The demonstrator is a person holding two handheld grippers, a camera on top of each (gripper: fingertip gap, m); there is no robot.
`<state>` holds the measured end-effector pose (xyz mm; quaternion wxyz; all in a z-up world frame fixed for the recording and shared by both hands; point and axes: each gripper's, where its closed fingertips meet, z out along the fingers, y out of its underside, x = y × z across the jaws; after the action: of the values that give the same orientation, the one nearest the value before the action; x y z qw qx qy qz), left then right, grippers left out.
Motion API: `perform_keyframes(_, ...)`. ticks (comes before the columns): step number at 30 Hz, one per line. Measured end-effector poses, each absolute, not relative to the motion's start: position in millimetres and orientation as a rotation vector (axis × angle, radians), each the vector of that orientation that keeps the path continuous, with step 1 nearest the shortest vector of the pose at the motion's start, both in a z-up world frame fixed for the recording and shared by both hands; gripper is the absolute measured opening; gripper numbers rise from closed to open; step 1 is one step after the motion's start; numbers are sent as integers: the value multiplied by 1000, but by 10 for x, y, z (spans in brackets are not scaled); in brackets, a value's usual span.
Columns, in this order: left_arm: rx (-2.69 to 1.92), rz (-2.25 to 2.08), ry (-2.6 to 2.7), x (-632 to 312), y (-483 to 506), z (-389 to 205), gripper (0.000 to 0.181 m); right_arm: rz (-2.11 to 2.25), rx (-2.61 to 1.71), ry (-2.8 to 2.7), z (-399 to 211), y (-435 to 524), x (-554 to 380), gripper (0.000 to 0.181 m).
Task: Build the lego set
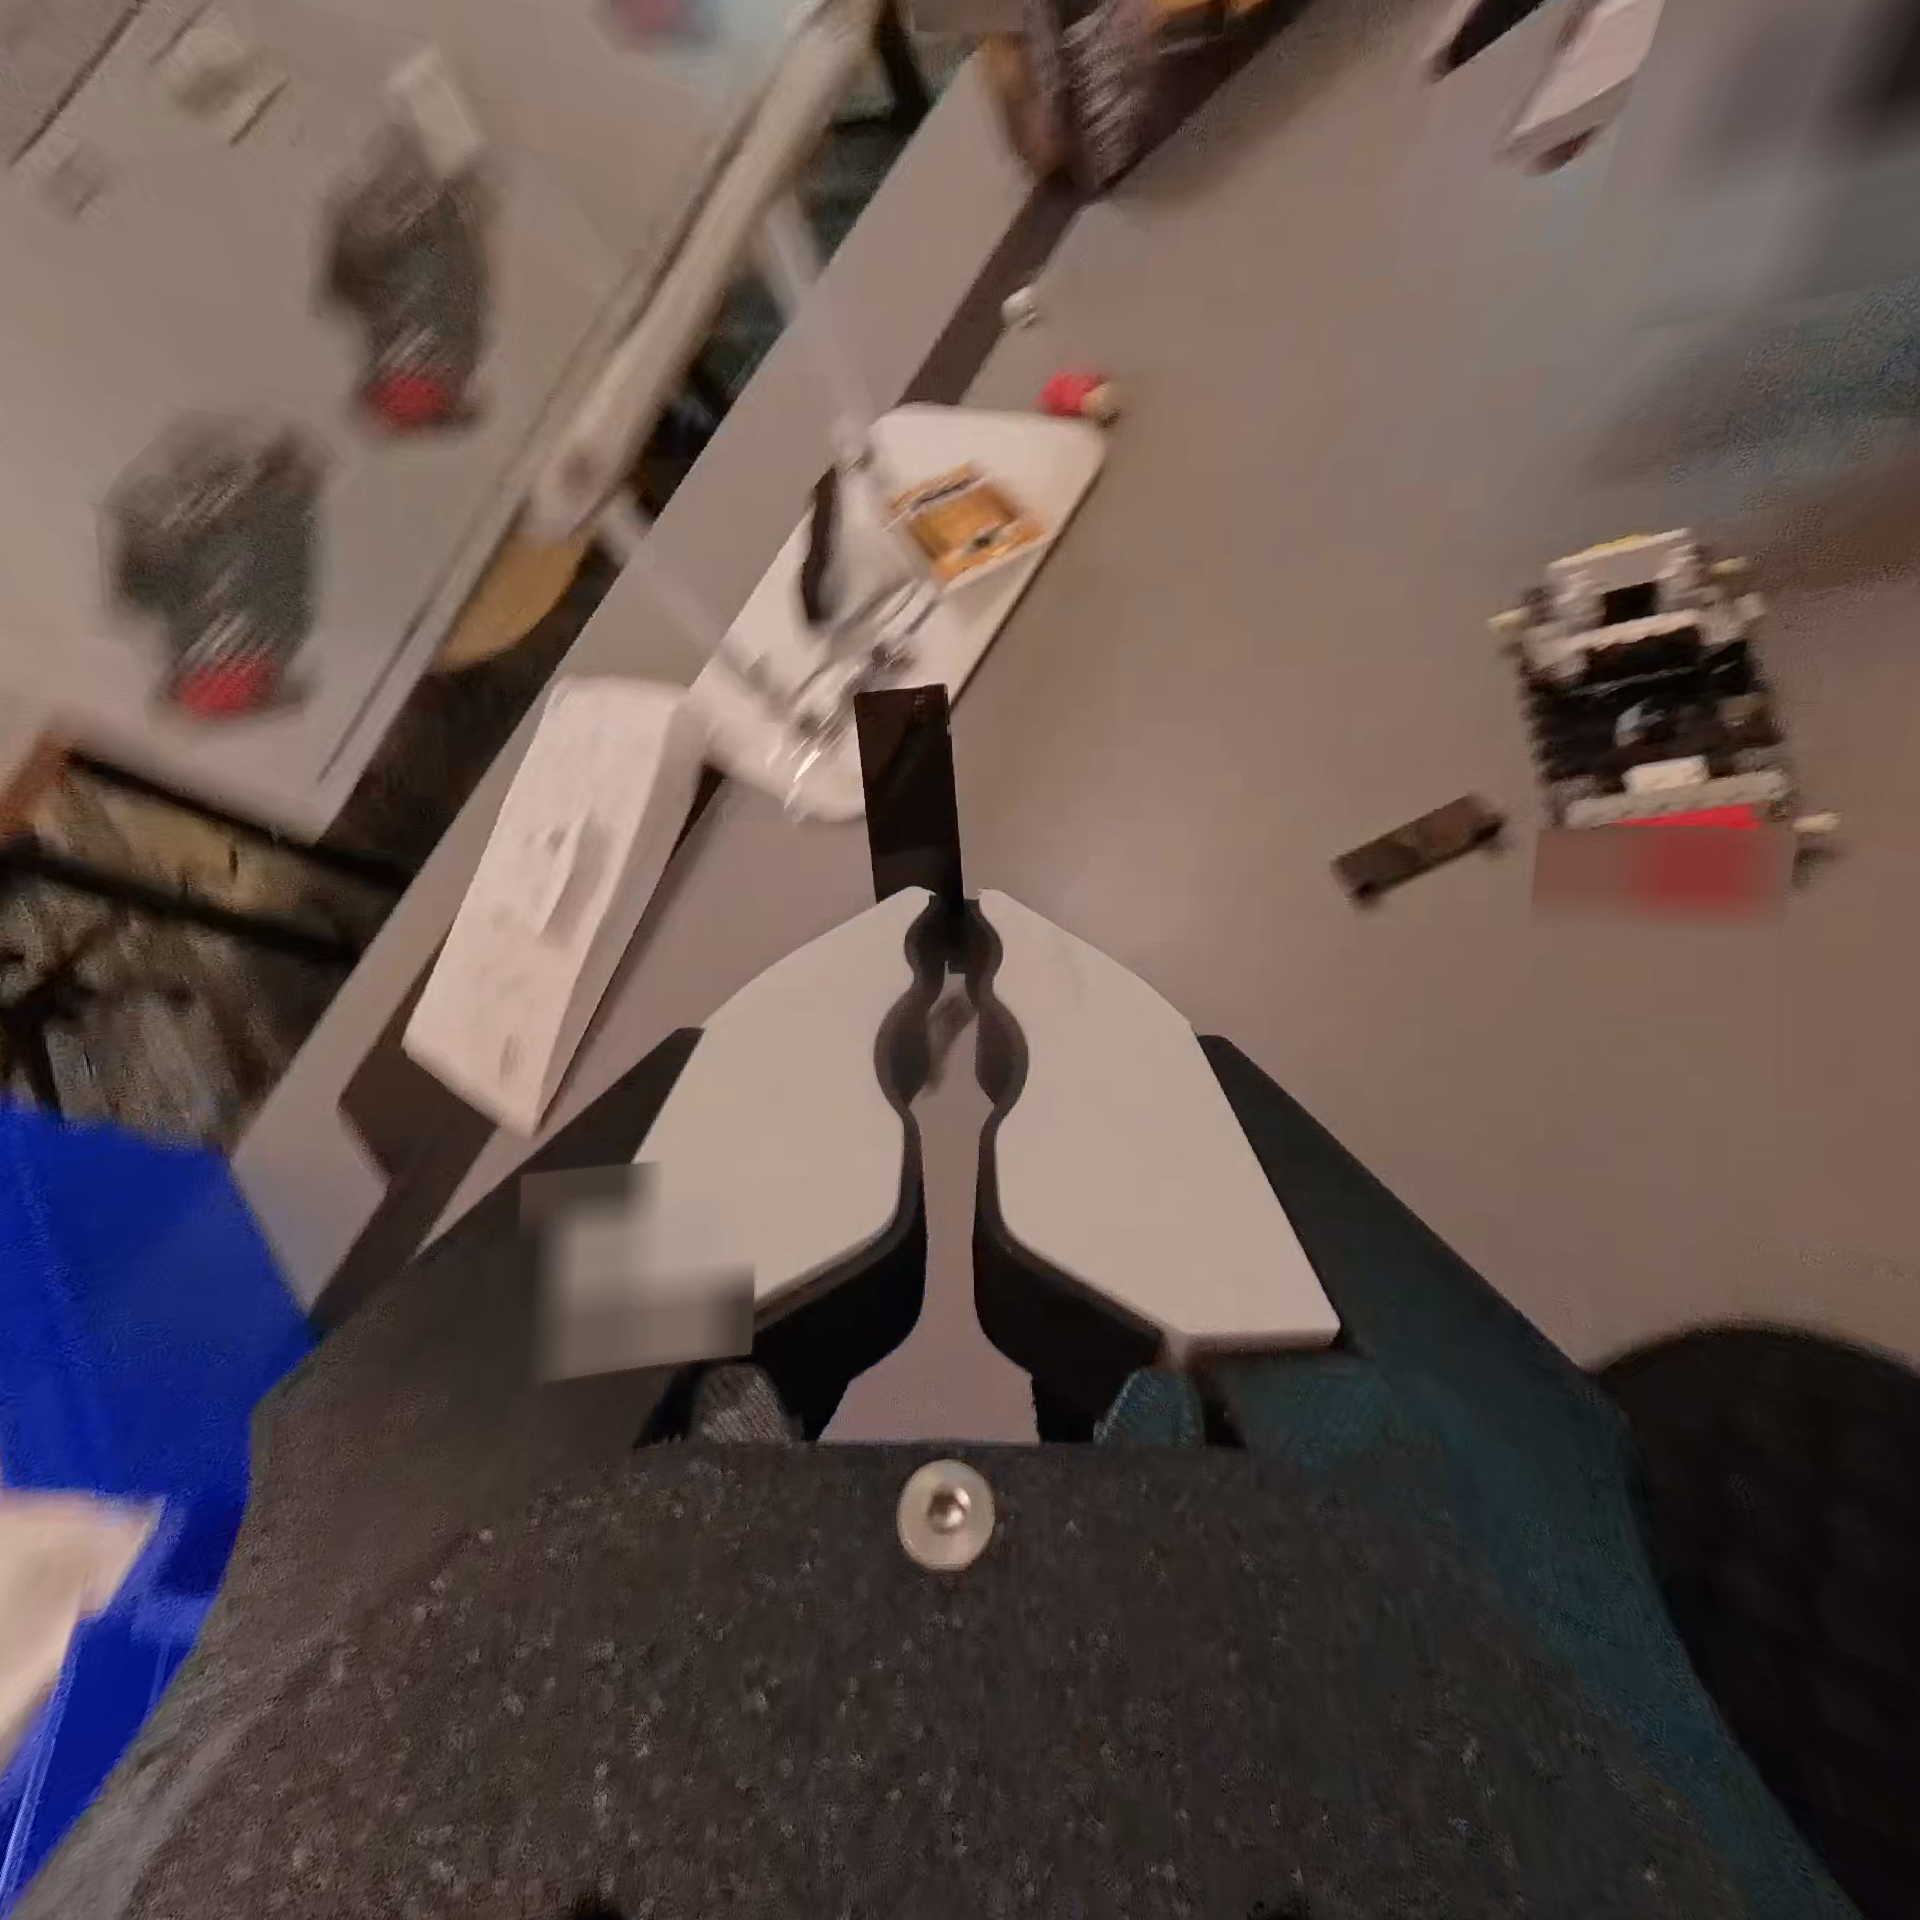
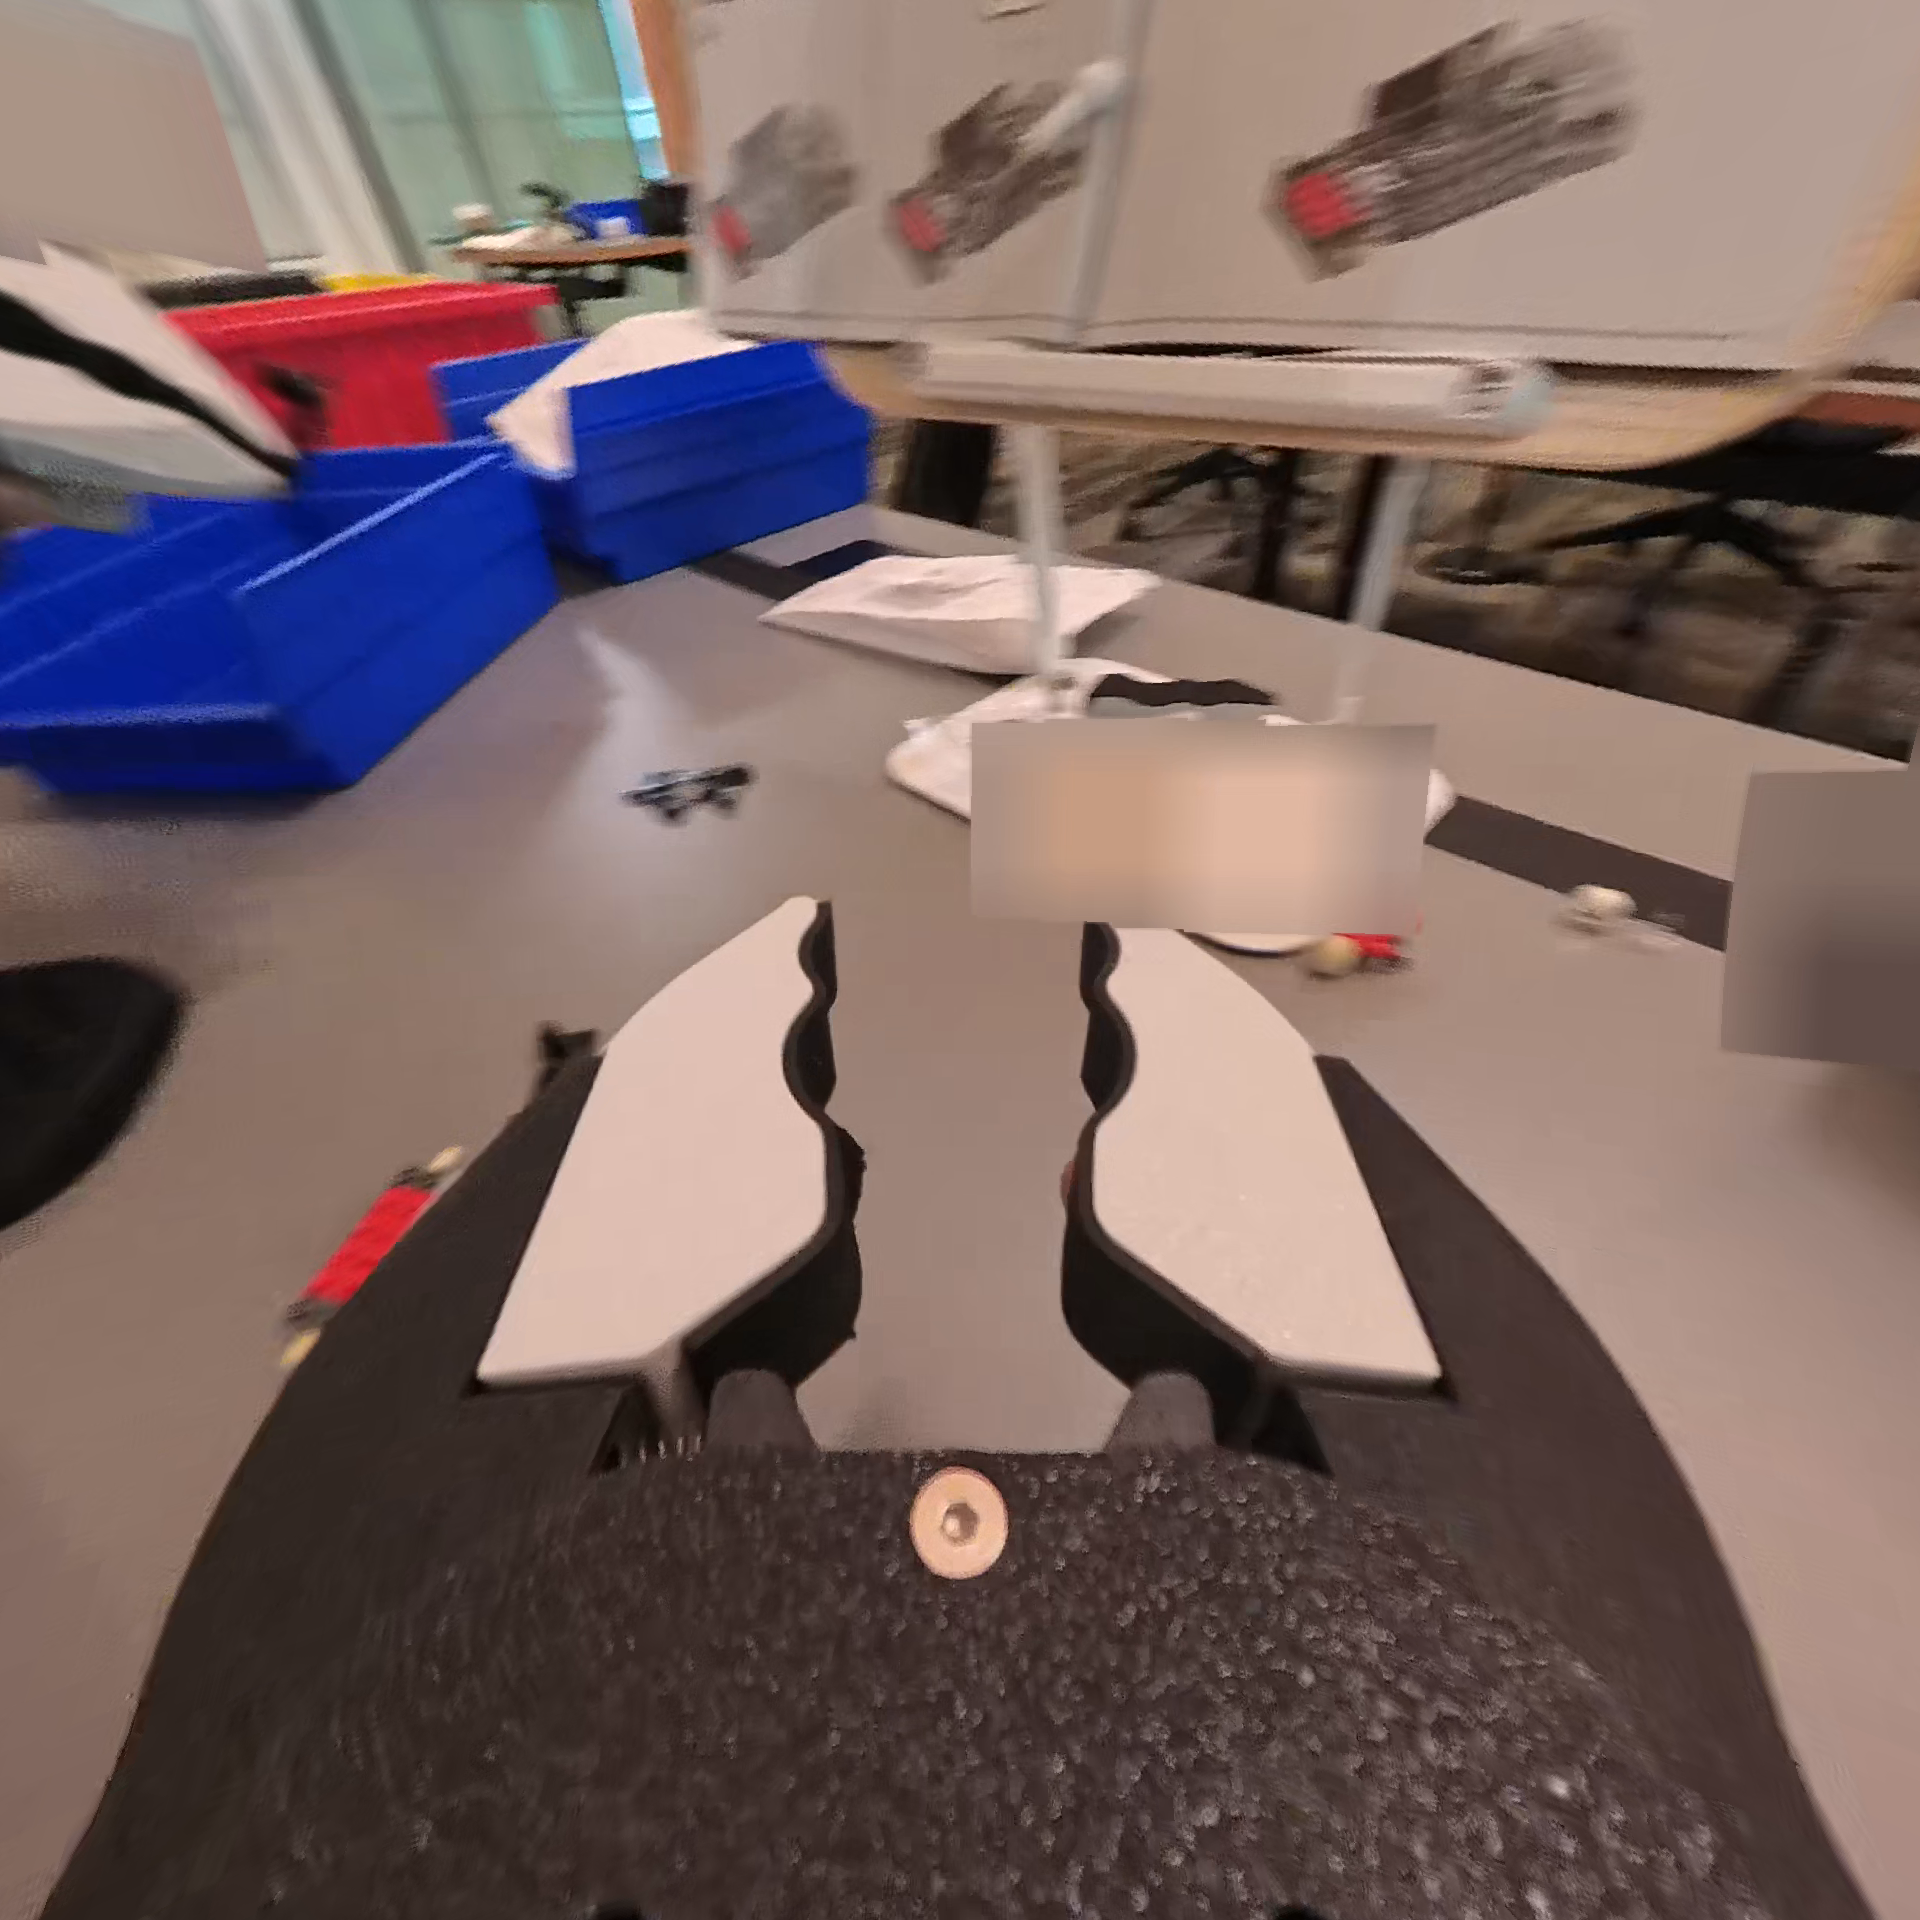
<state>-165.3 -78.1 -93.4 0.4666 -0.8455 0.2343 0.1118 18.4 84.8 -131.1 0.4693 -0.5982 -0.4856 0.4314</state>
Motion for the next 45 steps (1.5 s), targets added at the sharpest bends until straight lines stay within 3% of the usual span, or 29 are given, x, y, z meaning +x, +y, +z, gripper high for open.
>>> perform_keyframes(6,-1880,450,865,-584,-32,-1406,3,1359,-1417,-1344,-1252,128,-30,43)
perform_keyframes(11,-1774,629,1002,-323,112,-1515,3,1336,-1464,-1354,-1279,191,-111,44)
perform_keyframes(17,-1641,811,1068,-293,187,-1628,3,1459,-1518,-1521,-1517,217,-236,13)
perform_keyframes(19,-1611,836,1094,-307,202,-1628,3,1480,-1532,-1518,-1526,232,-241,12)
perform_keyframes(26,-1812,220,946,-281,-33,-1548,23,1137,-1470,-1647,-1724,309,-148,12)
perform_keyframes(31,-1945,-256,828,-357,-210,-1733,24,755,-1550,-1641,-2117,815,26,12)
perform_keyframes(36,-2056,-318,865,-552,-298,-2074,28,457,-1545,-1721,-2350,1046,169,13)
perform_keyframes(45,-2074,-316,829,-632,-253,-2229,27,481,-1558,-1740,-2296,1054,250,40)
